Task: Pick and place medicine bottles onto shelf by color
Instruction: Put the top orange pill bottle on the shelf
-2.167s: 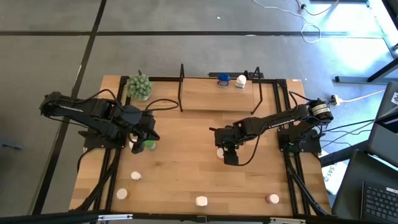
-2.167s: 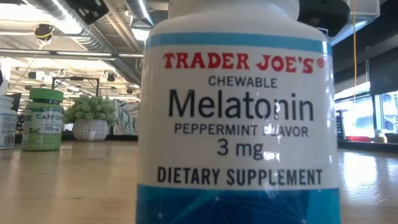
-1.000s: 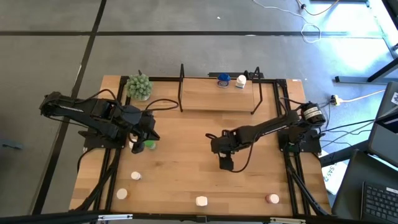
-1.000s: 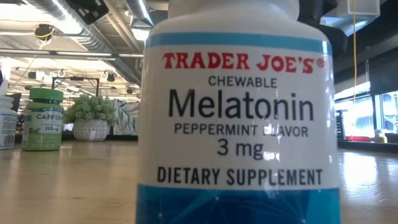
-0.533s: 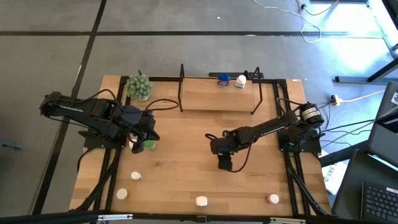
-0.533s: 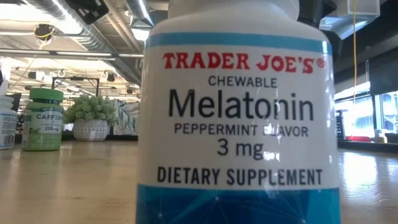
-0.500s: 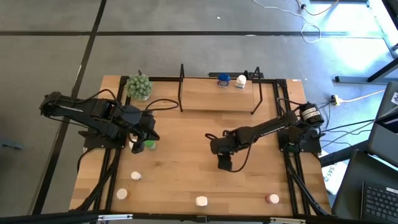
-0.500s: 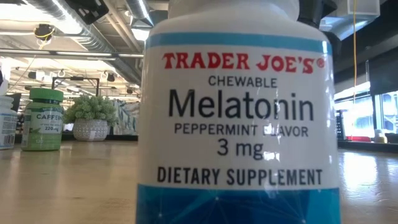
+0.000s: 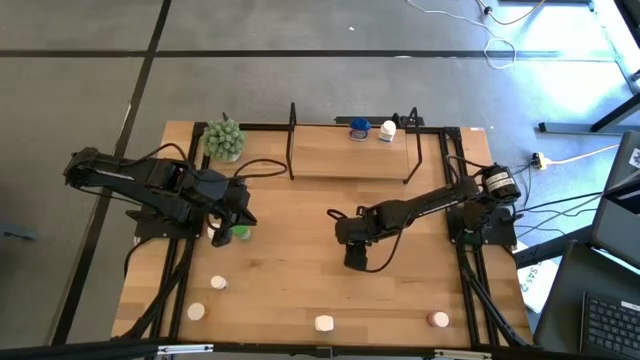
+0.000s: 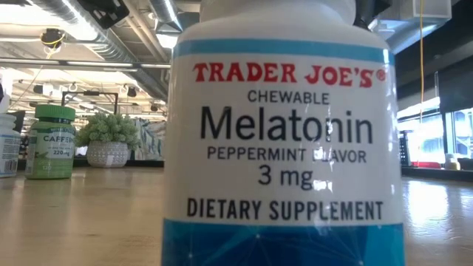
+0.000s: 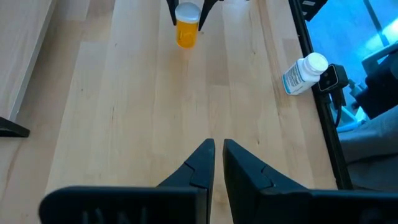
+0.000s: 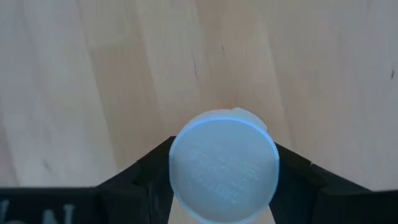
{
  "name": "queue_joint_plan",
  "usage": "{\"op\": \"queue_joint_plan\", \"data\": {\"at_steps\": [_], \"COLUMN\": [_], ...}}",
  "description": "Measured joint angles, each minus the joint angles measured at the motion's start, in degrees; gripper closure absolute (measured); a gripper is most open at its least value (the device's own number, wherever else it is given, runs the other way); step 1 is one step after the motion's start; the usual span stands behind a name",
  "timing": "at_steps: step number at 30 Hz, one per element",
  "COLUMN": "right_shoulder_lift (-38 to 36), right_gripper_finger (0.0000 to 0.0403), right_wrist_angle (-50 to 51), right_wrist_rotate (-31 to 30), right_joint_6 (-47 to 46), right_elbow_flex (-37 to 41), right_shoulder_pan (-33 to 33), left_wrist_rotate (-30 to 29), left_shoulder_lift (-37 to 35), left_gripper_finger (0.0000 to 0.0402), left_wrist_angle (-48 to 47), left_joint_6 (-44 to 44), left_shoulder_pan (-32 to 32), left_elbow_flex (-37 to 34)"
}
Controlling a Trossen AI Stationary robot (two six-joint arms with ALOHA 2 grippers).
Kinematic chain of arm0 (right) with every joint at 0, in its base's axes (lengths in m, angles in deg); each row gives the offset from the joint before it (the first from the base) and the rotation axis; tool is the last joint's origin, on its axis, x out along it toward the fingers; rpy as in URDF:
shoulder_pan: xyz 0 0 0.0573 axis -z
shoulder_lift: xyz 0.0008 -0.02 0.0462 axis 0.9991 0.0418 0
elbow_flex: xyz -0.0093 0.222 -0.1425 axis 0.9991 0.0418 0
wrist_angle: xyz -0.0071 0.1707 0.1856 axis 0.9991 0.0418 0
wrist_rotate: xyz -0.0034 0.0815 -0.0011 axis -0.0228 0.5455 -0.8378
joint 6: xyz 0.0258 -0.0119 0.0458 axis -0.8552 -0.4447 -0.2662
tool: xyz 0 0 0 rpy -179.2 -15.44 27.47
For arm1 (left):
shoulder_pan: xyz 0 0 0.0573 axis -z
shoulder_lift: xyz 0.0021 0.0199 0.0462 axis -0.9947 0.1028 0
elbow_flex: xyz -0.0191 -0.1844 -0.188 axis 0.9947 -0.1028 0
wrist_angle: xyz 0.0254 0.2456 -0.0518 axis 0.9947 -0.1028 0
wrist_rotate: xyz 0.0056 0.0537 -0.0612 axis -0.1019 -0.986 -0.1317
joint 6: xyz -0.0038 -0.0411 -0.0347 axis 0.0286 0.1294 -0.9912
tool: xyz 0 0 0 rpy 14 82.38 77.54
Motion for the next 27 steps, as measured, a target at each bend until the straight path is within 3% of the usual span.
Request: {"op": "queue_joint_plan", "data": {"at_steps": [18,27], "right_shoulder_lift": [-0.13,-0.13], "right_gripper_finger": [0.0203,0.0203], "right_wrist_angle": [21.51,22.70], "right_wrist_rotate": [-1.10,-1.22], "right_joint_6": [1.88,2.08], "right_elbow_flex": [-17.67,-19.03], "right_shoulder_pan": [7.99,14.91], "left_wrist_rotate": [-0.52,-12.79], "left_shoulder_lift": [0.00,0.00], "left_gripper_finger": [0.0374,0.0374], "left_wrist_angle": [0.00,0.80], "left_joint_6": [0.48,1.92], "left_shoulder_pan": [0.00,0.00], "left_elbow_flex": [0.00,0.00]}}
